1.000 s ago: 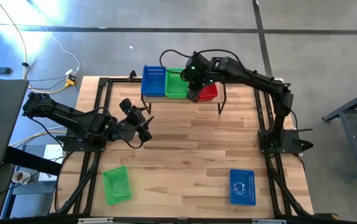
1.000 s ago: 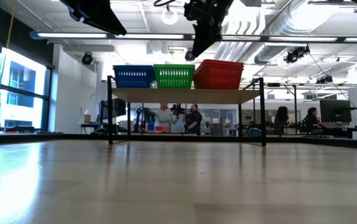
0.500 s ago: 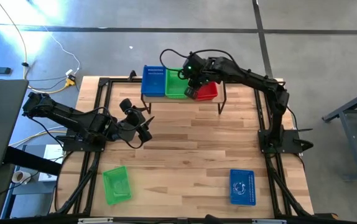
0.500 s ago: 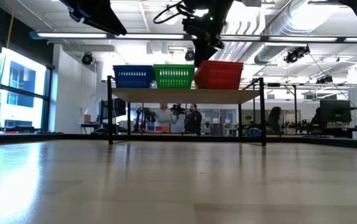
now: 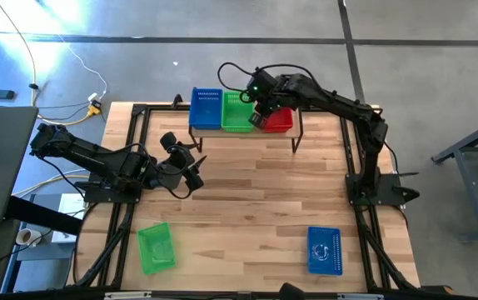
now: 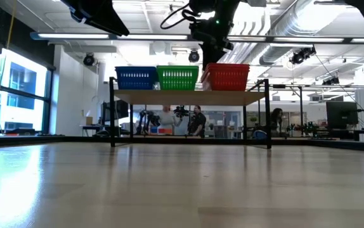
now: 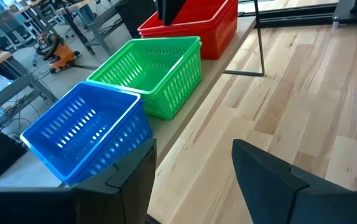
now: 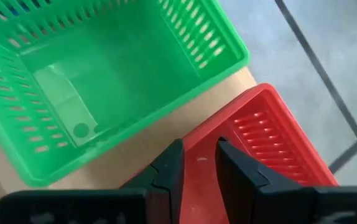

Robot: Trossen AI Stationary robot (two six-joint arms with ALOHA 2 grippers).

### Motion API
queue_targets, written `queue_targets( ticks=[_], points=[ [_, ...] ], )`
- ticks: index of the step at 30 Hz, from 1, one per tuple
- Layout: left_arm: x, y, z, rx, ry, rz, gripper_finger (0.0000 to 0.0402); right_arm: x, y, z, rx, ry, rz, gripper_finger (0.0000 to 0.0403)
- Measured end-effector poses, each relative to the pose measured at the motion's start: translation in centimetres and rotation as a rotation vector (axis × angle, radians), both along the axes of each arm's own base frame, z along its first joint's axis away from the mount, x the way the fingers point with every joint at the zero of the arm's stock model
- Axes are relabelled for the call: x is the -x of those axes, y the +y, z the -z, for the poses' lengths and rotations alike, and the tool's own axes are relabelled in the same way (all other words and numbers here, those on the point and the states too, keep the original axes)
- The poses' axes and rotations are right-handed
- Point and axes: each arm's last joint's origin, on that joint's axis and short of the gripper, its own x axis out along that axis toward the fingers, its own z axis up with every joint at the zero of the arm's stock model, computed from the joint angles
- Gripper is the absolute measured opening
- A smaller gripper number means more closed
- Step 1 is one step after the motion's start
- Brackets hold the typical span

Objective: Stack baskets on shelf by color
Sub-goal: Stack the red bin on top of the red bin on the shelf, then stack the green bin on top of the green bin on the shelf

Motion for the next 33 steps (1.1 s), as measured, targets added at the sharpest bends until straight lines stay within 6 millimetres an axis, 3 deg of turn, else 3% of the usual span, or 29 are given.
queue_targets(
  ticks=[16, 22, 33],
  points=[
    [0.0, 0.0, 0.0, -0.015, 0.012, 0.0, 0.02, 0.8, 0.6, -1.5, 0.039, -0.026, 0.0, 0.0078],
    [0.1, -0.5, 0.1, 0.014, 0.011, 0.038, 0.02, 1.4, 3.3, -3.4, -0.01, -0.093, -0.089, 0.0078],
    [1.4, -2.2, 0.2, 0.239, 0.114, 0.15, 0.02, 0.8, 8.9, -3.0, -0.088, -0.007, -0.221, 0.0078]
  ],
)
